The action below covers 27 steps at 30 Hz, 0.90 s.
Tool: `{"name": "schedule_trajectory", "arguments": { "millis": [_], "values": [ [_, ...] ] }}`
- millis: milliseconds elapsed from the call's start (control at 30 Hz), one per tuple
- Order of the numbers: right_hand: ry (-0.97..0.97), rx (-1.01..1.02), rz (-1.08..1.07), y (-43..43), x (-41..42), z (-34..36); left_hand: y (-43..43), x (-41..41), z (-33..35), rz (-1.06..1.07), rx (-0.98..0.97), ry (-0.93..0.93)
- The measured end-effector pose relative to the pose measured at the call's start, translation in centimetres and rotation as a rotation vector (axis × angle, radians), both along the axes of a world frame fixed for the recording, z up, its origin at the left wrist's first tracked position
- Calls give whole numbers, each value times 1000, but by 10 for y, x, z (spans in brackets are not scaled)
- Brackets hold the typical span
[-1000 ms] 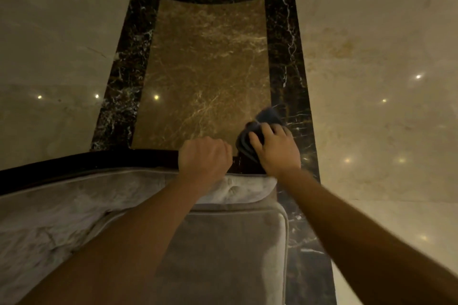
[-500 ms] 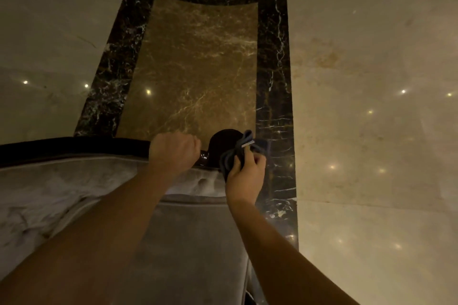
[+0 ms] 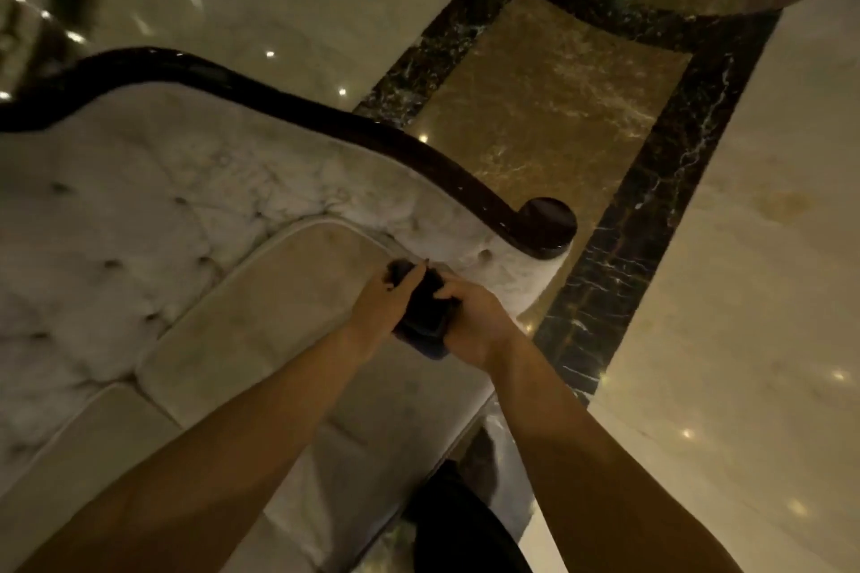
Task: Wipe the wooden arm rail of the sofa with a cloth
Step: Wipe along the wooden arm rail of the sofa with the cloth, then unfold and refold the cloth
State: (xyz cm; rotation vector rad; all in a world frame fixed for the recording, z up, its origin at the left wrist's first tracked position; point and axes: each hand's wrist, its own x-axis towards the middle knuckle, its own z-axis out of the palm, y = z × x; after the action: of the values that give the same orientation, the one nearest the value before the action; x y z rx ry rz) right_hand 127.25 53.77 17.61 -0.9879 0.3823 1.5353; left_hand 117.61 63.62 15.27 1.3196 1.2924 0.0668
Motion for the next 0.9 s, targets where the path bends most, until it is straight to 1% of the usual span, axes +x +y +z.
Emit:
{"name": "schedule_trajectory", "arguments": {
  "millis": [33,67,100,167,233,267,333,500,567,667,733,767,900],
  "values": [
    [46,25,19,-1,-4,-2,-1,-9,4,-11,-114,15],
    [35,24,71,0,-16,2,-3,-29,9,17,-177,19],
    [-11,48,145,0,-33,9,-9,-57,16,76,-199,-12],
    [-133,175,328,-4,-69,17,-27,-113,26,213,-276,-161],
    [-157,273,530,-13,-113,23,-61,-176,39,355,-328,-344],
    [-151,294,611,-18,-132,24,-79,-206,43,425,-321,-404],
    [-170,318,759,-35,-174,30,-121,-261,53,555,-276,-446],
    [-244,429,1166,-111,-295,54,-269,-384,84,850,-136,-485],
    [-213,472,1274,-150,-346,64,-336,-428,96,1030,-59,-527],
    [-232,439,1354,-190,-404,74,-412,-476,110,1265,32,-582],
    [-247,391,1426,-208,-446,80,-455,-505,120,1402,94,-523],
    [-256,379,1462,-214,-464,81,-471,-516,125,1445,120,-458],
    [-287,407,1653,-245,-542,83,-528,-556,128,1609,171,-91]
  ]
}}
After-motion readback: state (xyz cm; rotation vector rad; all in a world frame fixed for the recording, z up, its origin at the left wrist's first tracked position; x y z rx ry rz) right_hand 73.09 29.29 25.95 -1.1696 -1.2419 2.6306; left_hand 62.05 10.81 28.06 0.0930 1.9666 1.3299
